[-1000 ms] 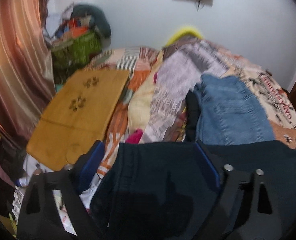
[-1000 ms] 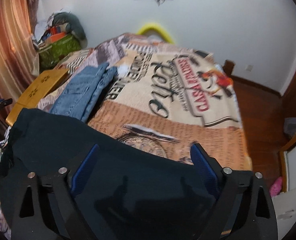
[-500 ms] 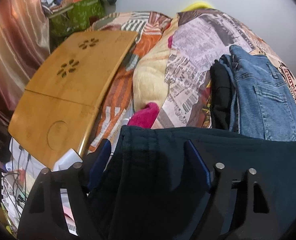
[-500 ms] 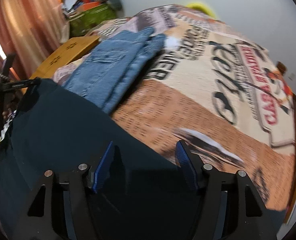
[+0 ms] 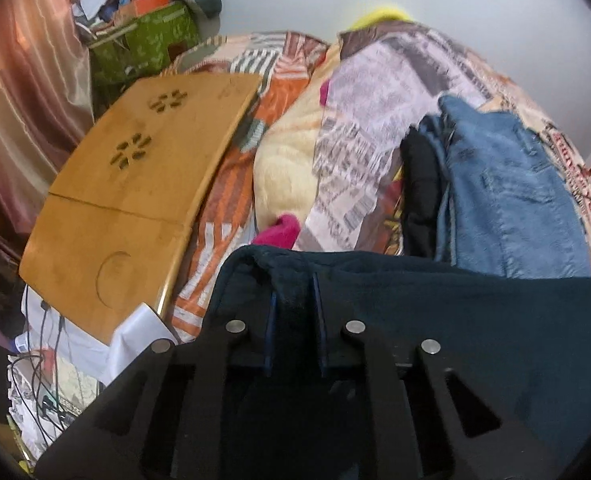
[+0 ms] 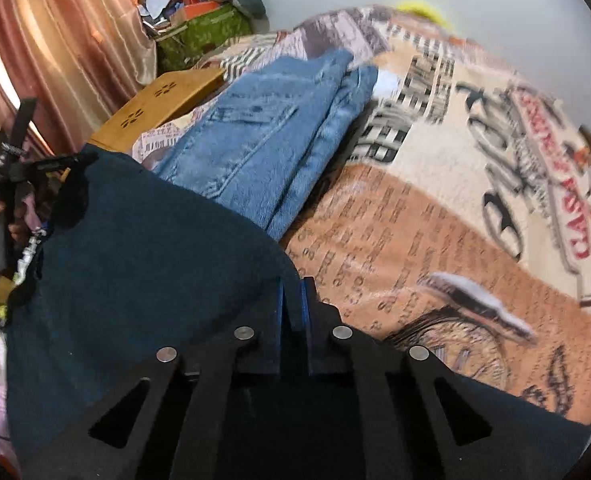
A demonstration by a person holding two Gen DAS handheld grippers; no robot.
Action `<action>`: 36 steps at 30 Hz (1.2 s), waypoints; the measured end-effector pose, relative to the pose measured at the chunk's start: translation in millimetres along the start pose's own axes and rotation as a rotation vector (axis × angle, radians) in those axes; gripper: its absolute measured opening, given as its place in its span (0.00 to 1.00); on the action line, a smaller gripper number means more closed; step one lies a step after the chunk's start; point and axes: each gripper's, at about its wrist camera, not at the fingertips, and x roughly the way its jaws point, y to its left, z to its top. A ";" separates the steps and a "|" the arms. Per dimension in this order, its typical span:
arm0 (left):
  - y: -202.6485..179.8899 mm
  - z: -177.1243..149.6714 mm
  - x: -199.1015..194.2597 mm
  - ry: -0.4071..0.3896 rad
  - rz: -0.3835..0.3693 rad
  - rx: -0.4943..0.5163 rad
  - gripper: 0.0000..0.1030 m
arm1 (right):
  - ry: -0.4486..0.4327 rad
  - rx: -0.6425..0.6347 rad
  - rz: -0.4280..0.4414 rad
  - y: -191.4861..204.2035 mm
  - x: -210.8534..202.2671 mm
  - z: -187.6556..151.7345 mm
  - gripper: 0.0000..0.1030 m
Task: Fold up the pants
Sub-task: 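Lower both tools and grasp the waistband of the navy pants, then lift the waistband with both grippers and pull it toward the hem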
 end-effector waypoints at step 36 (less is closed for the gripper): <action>47.2 -105.9 -186.8 -0.101 -0.062 -0.013 0.12 | -0.164 0.066 0.085 95.5 -142.6 -92.3 0.06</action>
